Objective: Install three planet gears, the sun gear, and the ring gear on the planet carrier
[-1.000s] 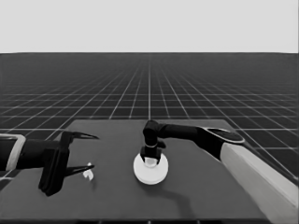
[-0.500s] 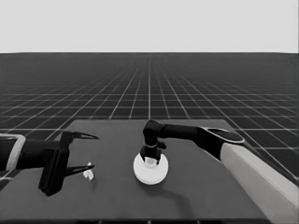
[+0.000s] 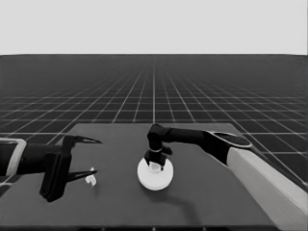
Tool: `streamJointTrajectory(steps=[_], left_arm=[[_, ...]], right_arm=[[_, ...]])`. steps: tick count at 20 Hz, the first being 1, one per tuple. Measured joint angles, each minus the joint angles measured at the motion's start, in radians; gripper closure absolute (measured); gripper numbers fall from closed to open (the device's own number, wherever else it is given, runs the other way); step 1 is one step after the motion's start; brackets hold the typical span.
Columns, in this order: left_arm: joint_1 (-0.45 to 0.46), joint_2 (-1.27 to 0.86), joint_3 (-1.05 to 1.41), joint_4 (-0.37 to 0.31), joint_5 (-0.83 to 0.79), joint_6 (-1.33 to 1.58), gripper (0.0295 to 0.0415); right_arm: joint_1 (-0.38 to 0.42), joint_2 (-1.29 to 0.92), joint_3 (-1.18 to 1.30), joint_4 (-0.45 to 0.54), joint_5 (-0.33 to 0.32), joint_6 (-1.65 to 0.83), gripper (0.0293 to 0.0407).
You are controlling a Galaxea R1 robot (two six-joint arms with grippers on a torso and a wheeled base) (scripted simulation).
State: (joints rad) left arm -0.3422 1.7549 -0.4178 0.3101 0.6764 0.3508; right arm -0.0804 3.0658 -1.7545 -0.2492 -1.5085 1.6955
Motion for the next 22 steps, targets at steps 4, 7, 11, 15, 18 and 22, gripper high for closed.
streamJointTrajectory(steps=[4, 7, 11, 15, 18, 22], left_arm=[[0.000, 0.000, 0.000, 0.000, 0.000, 0.000, 0.0326], [0.000, 0.000, 0.000, 0.000, 0.000, 0.000, 0.0326], [0.000, 0.000, 0.000, 0.000, 0.000, 0.000, 0.0326], [0.000, 0.000, 0.000, 0.000, 0.000, 0.000, 0.0326], [0.000, 0.000, 0.000, 0.000, 0.000, 0.000, 0.0326], [0.000, 0.000, 0.000, 0.000, 0.000, 0.000, 0.0326]], right_arm=[[0.000, 0.000, 0.000, 0.000, 0.000, 0.035, 0.0352], [0.000, 0.000, 0.000, 0.000, 0.000, 0.061, 0.0352], [0.000, 0.000, 0.000, 0.000, 0.000, 0.096, 0.0352], [0.000, 0.000, 0.000, 0.000, 0.000, 0.131, 0.0352], [0.001, 0.000, 0.000, 0.000, 0.000, 0.148, 0.0319], [0.001, 0.000, 0.000, 0.000, 0.000, 0.152, 0.0315]])
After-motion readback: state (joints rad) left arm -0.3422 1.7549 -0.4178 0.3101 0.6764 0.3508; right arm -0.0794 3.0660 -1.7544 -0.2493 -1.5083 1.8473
